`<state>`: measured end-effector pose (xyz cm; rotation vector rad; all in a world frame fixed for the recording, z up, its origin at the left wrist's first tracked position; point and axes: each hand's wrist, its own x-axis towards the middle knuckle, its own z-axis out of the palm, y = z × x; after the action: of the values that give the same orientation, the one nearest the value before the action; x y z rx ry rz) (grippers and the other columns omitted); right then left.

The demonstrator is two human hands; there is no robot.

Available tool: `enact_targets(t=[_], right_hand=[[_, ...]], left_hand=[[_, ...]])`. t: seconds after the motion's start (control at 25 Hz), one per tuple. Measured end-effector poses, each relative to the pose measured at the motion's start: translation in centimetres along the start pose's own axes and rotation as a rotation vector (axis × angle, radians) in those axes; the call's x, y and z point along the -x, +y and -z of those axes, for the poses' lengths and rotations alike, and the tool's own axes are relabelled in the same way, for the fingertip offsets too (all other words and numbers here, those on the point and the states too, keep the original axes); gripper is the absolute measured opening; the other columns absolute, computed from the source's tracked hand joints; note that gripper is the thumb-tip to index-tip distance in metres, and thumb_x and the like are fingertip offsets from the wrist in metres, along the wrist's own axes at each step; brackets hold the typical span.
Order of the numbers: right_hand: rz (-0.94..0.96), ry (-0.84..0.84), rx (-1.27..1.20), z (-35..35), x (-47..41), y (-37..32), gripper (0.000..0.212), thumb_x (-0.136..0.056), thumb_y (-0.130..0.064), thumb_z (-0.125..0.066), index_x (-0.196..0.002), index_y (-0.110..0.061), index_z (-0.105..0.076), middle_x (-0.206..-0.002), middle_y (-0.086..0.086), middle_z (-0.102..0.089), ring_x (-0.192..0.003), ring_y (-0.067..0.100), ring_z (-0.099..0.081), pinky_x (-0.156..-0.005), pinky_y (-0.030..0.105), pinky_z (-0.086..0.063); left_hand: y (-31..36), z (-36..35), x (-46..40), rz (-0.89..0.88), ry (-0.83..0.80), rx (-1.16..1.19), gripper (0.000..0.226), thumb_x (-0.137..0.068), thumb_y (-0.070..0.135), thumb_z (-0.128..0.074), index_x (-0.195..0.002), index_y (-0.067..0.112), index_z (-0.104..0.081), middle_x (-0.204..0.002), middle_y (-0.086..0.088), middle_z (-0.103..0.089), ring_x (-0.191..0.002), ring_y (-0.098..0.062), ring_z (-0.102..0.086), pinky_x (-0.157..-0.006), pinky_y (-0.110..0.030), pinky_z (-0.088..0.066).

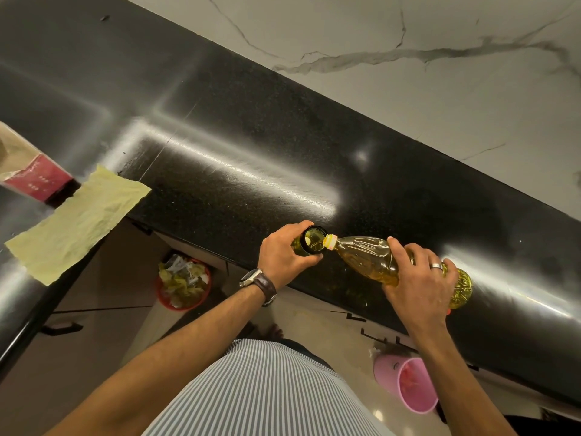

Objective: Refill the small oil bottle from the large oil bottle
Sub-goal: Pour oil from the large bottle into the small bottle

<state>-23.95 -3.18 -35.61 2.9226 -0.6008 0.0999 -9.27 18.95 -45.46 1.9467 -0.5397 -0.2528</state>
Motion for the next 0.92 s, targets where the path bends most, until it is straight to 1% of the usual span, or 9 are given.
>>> enact_targets(t=[0.52,0.8,0.92], right_hand=[[0.002,0.004,-0.007,-0.05,-0.02,0.06,0.083,-0.074,-0.037,-0.090,-0.147,-0.024,-0.052,-0.132,0.014,-0.062,-0.125,0.038,-0.057,-0.106,0.065,-0.038],[0.002,0.008,-0.012,0.08,-0.02,-0.08,0.082,-0.075,-0.037,-0.089,-0.147,-0.023,-0.053,-0.132,0.015,-0.062,-0.124,0.038,-0.057,-0.106,0.066,-0.038],[0.006,0.009,-0.011,0.10,-0.05,-0.05,0.082,-0.075,-0.037,-0.089,-0.147,-0.023,-0.052,-0.132,0.015,-0.062,-0.125,0.037,-0.057,-0.106,0.066,-0.038]], left_hand=[[-0.44,-0.34,-0.10,0.000,0.006,-0.012,0.068,-0.077,0.048,-0.084,-0.137,0.027,-0.061,-0.124,0.008,-0.070,-0.112,-0.006,-0.065,-0.089,-0.035,-0.062],[-0.33,-0.23,-0.10,-0.004,0.011,-0.020,0.069,-0.075,0.061,-0.073,-0.136,0.031,-0.059,-0.123,0.009,-0.070,-0.110,-0.005,-0.065,-0.086,-0.034,-0.063],[-0.28,-0.19,-0.10,-0.005,0.012,-0.020,0.070,-0.075,0.063,-0.072,-0.136,0.032,-0.059,-0.123,0.009,-0.071,-0.111,-0.005,-0.065,-0.086,-0.034,-0.063]])
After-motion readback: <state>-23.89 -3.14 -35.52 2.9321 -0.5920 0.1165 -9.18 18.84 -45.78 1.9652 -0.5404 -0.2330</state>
